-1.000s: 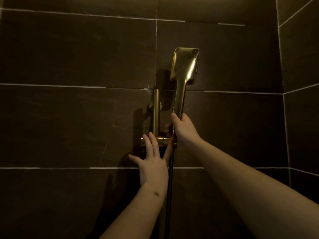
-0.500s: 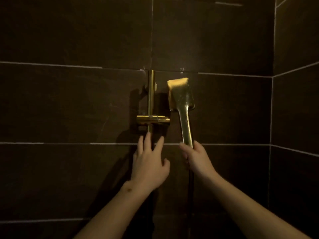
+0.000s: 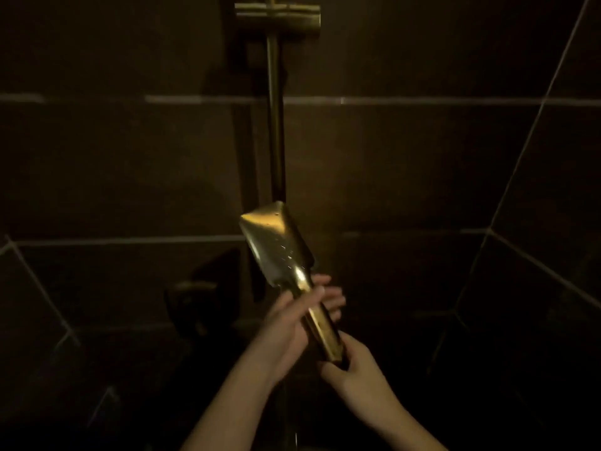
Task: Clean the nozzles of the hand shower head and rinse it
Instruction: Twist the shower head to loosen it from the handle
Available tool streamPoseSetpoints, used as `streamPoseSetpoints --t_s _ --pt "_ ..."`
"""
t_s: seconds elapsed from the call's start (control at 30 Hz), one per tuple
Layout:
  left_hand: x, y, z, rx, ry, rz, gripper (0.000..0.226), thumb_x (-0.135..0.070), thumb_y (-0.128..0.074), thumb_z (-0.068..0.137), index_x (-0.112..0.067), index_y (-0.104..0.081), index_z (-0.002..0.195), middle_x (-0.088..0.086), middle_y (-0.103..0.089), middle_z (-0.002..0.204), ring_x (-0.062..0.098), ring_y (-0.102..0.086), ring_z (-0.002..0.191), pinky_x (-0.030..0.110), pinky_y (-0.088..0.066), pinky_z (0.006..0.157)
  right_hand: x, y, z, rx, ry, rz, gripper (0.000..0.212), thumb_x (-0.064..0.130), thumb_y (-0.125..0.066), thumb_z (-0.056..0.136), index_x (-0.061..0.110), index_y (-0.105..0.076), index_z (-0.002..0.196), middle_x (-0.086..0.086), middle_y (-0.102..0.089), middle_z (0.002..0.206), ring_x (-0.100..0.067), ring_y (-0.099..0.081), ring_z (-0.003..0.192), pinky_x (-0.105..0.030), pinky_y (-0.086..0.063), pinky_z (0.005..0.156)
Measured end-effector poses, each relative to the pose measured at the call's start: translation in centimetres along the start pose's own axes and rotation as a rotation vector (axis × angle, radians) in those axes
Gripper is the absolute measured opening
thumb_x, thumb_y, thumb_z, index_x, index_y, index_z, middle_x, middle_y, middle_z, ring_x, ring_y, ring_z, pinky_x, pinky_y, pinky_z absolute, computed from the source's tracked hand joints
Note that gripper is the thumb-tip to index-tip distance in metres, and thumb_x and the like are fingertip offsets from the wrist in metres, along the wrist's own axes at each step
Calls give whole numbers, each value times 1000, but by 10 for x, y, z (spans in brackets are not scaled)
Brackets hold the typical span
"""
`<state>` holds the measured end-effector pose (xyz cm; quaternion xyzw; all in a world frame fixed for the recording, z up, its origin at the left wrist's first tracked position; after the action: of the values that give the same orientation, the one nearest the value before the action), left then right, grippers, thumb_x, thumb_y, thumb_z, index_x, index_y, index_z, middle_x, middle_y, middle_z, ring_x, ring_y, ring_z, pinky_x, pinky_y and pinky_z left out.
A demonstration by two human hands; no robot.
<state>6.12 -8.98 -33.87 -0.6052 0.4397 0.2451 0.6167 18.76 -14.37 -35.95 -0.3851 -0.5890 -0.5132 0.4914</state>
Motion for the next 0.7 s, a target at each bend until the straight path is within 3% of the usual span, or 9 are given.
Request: streamPoseSetpoints --t_s 0.1,0.17,0.2,0.27,0.33,0.4,0.47,0.57,0.7 --pt "27 15 -5 -22 45 -137 34 -16 -71 84 -5 -69 116 26 -72 115 38 -67 118 50 -46 108 -34 -19 -10 22 -14 -9 27 1 -60 76 16 -66 98 -8 -66 77 -15 -58 67 -33 -46 62" --pt "44 24 -12 -43 115 -144 21 -16 -62 92 -4 -76 102 19 -75 90 33 -75 97 44 -54 97 -52 -30 -14 73 -22 28 28 -3 -59 77 11 -64 100 -7 -62 75 -14 -54 66 -31 -42 60" --pt "51 29 -14 -74 138 -137 25 -19 -59 95 -5 -79 89 13 -72 75 28 -76 80 39 -58 85 -60 -34 -16 103 -47 59 29 -5 -59 78 11 -64 101 -3 -62 75 -12 -54 66 -29 -42 60" --pt "64 41 -17 -167 204 -191 34 -26 -61 94 -11 -75 67 1 -54 54 16 -61 52 29 -52 62 -79 -41 -23 165 -139 134 24 -4 -63 80 11 -64 100 2 -63 78 -9 -57 69 -25 -44 65" --pt "76 52 -17 -209 223 -270 32 -28 -65 91 -16 -63 61 -6 -40 46 9 -40 40 23 -37 49 -96 -50 -30 250 -254 162 14 5 -69 79 16 -61 83 1 -60 75 -12 -57 70 -30 -46 69" --pt "90 60 -13 -218 249 -277 32 -27 -66 91 -16 -58 61 -7 -35 43 7 -32 36 21 -29 42 -105 -54 -32 302 -365 174 20 13 -72 78 20 -55 70 1 -53 60 -13 -50 53 -29 -39 53" --pt "99 62 -14 -188 276 -267 29 -27 -67 90 -13 -64 65 -7 -35 43 7 -31 36 21 -27 42 -110 -55 -31 333 -462 251 22 15 -72 80 17 -54 67 0 -44 50 -12 -34 40 -28 -20 43" --pt "105 67 -20 -40 302 -341 25 -31 -68 88 -8 -77 88 -6 -43 50 8 -40 43 23 -34 50 -117 -57 -35 455 -625 427 33 15 -70 83 20 -50 58 2 -37 47 -9 -26 36 -27 -10 42" --pt "115 75 -27 188 257 -453 57 -36 -67 83 -10 -66 134 -1 -66 73 12 -65 67 25 -53 60 -121 -63 -45 658 -671 546 38 16 -63 89 22 -42 59 8 -34 44 -5 -23 33 -24 -7 39"
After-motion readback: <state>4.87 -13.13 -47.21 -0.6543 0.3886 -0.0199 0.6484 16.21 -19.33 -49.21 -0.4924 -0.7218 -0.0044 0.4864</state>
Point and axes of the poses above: each hand's wrist, its own z-axis towards the middle knuckle, its own y-axis out of the back of the hand, x = y × z, the point moved 2 cm from there along z, towards the middle knuckle
